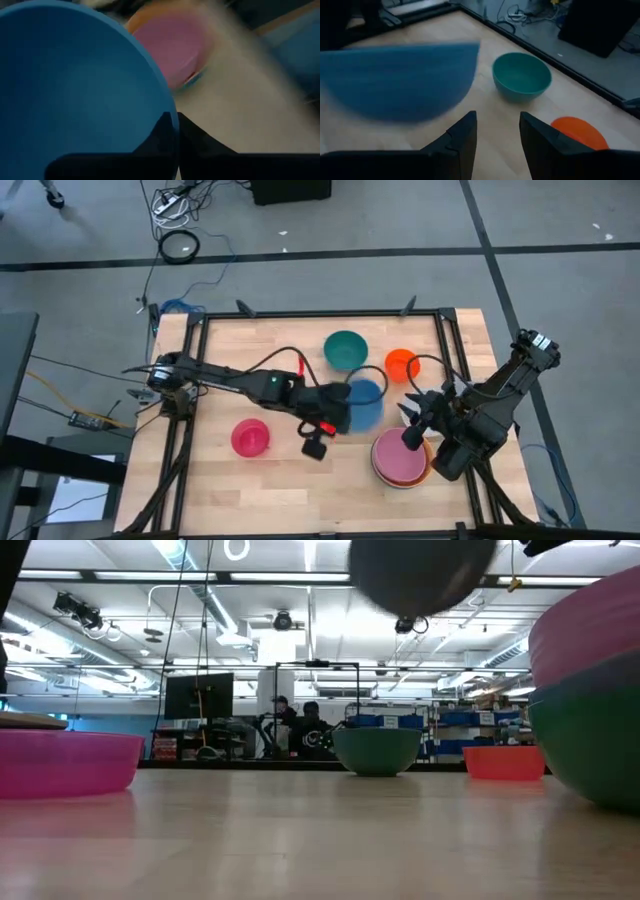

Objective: Nest bowls inside each other
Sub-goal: Stack the blue bowl on top of the pink bowl

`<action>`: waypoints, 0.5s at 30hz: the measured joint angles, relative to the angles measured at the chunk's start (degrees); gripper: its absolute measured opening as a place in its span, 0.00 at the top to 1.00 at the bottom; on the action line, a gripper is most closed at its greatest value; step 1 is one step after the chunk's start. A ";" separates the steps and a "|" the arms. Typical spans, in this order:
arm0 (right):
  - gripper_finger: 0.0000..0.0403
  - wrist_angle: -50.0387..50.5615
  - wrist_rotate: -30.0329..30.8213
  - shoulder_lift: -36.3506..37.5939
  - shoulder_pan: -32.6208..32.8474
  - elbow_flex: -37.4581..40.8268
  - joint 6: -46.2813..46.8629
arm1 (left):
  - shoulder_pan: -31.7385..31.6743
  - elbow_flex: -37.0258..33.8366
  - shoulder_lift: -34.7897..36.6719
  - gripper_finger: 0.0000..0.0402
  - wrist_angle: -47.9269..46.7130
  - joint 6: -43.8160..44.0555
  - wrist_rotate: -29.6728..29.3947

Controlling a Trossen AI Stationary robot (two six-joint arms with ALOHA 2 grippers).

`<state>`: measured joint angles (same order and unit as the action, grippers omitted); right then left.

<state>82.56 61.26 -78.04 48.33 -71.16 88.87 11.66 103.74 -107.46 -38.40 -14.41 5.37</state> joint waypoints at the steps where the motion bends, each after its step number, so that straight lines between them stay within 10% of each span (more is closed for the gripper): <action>1: 0.66 -0.01 0.56 0.00 0.50 0.00 0.05 | 0.38 0.54 -0.79 0.99 0.64 -0.12 1.80; 15: 0.68 0.05 8.39 2.40 7.63 0.00 1.25 | 2.25 0.51 -8.34 0.99 20.26 0.82 2.83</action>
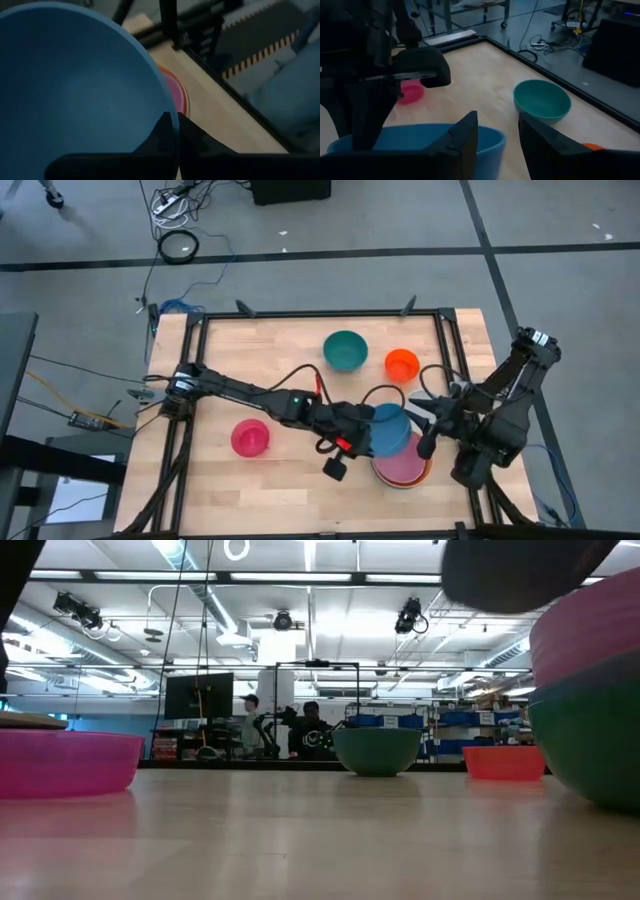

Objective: Nest bowls inside each other
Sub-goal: Stack the blue bowl on top of the pink bowl

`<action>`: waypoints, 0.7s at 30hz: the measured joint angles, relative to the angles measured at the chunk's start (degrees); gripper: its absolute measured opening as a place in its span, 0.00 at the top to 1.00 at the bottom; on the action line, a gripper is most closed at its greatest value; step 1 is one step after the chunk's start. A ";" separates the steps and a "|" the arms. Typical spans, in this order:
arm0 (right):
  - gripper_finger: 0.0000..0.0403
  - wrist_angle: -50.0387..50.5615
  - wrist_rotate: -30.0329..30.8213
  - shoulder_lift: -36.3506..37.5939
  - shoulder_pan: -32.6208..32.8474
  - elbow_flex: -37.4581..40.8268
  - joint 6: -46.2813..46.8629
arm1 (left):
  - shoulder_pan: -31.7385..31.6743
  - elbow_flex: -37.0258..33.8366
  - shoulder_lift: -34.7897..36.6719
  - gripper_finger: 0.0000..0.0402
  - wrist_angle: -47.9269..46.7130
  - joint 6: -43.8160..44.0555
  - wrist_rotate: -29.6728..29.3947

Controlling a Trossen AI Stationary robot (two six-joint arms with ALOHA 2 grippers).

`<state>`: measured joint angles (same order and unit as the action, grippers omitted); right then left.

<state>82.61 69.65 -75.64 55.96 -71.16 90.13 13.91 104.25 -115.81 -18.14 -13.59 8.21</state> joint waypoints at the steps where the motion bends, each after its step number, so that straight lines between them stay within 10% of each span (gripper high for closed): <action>1: 0.68 0.04 0.16 0.31 0.38 0.00 -0.02 | 0.00 0.02 -0.03 0.99 0.50 0.58 0.02; 12: 0.68 -0.21 -0.39 1.11 1.43 -0.02 -0.22 | -0.61 -0.10 -5.79 0.98 5.96 6.44 1.48; 21: 0.68 -0.20 -3.76 1.14 1.43 -0.02 -0.30 | -1.16 -0.02 -6.01 0.77 9.12 9.18 0.32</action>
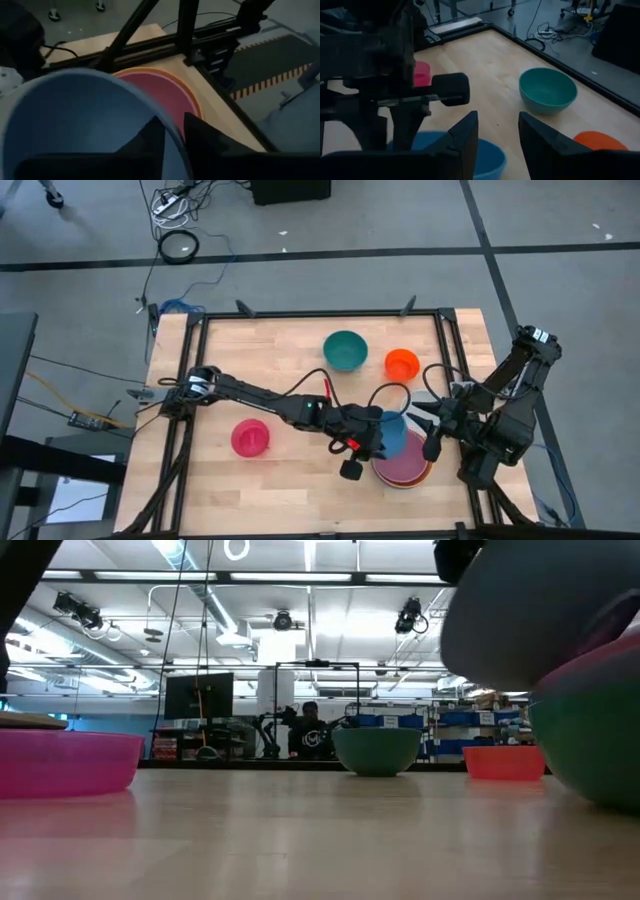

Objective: Nest bowls inside each other
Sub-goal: Stack the blue bowl on top of the pink bowl

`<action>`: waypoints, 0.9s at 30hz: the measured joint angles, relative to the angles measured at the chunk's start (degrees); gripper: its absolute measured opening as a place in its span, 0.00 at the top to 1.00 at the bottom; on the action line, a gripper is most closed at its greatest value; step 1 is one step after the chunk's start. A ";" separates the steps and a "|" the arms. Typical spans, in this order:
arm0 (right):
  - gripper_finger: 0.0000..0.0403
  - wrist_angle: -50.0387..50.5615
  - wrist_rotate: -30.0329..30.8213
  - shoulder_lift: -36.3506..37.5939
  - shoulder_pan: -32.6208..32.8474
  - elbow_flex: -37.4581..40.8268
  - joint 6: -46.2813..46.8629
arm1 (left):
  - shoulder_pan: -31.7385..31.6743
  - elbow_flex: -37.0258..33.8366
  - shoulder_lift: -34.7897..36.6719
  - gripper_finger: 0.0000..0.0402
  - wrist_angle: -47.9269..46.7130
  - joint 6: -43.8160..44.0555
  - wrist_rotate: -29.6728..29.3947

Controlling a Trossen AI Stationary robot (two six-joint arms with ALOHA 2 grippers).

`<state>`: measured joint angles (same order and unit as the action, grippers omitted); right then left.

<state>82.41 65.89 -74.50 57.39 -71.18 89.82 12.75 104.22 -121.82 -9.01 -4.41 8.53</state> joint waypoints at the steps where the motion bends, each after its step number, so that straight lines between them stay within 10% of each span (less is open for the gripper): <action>1: 0.68 0.00 -0.21 0.00 0.00 0.00 0.02 | 0.00 0.00 0.00 0.75 0.19 0.26 0.21; 27: 0.68 -0.02 -1.03 0.02 -0.15 0.00 0.02 | -0.27 0.03 -0.42 0.67 6.93 1.11 6.17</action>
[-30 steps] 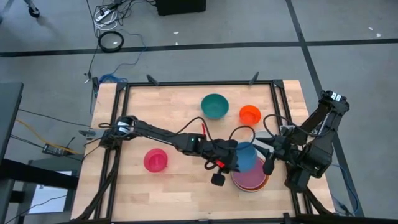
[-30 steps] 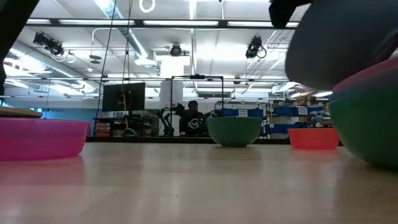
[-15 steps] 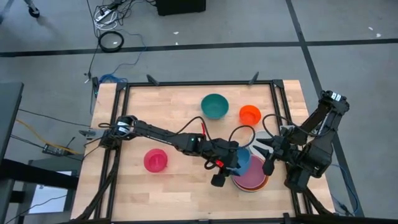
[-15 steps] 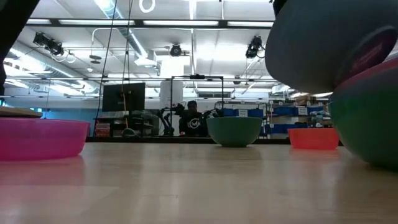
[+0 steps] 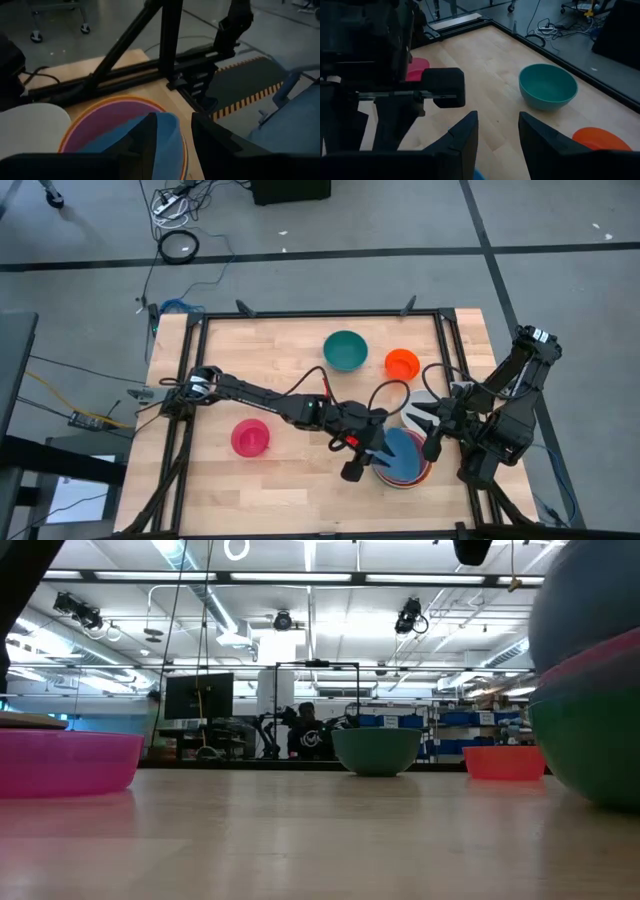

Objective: Nest bowls inside each other
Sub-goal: Stack the blue bowl on top of the pink bowl, then stack the gray bowl on top of the blue bowl

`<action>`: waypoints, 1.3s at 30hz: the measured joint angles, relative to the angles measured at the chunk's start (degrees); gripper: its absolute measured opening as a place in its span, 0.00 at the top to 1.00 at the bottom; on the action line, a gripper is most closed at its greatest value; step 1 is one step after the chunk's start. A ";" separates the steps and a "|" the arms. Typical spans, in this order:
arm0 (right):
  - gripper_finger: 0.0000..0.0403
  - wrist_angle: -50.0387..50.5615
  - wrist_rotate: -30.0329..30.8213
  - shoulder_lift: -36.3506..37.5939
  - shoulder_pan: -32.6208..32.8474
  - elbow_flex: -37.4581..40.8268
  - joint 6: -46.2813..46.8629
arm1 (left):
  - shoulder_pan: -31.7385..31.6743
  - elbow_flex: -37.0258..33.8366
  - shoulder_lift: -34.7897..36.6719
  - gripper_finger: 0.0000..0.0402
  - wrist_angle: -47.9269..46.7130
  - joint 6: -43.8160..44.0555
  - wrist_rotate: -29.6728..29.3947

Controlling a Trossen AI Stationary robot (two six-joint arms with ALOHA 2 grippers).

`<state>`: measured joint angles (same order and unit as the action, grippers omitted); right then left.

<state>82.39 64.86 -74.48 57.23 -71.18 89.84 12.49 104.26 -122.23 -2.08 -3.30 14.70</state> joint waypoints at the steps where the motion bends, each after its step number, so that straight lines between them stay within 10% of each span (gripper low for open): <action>1: 0.68 0.00 0.00 0.00 0.00 0.00 0.00 | -0.02 0.22 0.00 0.67 -0.26 0.30 0.12; 14: 0.68 -0.04 -2.56 0.00 0.00 0.00 -0.37 | -0.45 0.19 0.44 0.67 -13.59 5.06 0.71; 34: 0.68 0.27 -2.19 -0.13 -0.12 0.00 -0.21 | -0.87 -0.55 -2.70 0.67 -9.99 6.67 1.24; 39: 0.69 8.16 -11.57 -0.91 -5.09 0.08 4.89 | -0.72 2.56 1.41 0.67 -12.92 4.97 0.94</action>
<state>90.55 53.29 -75.39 52.14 -71.09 94.73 11.77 106.82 -120.83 -15.00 1.67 15.64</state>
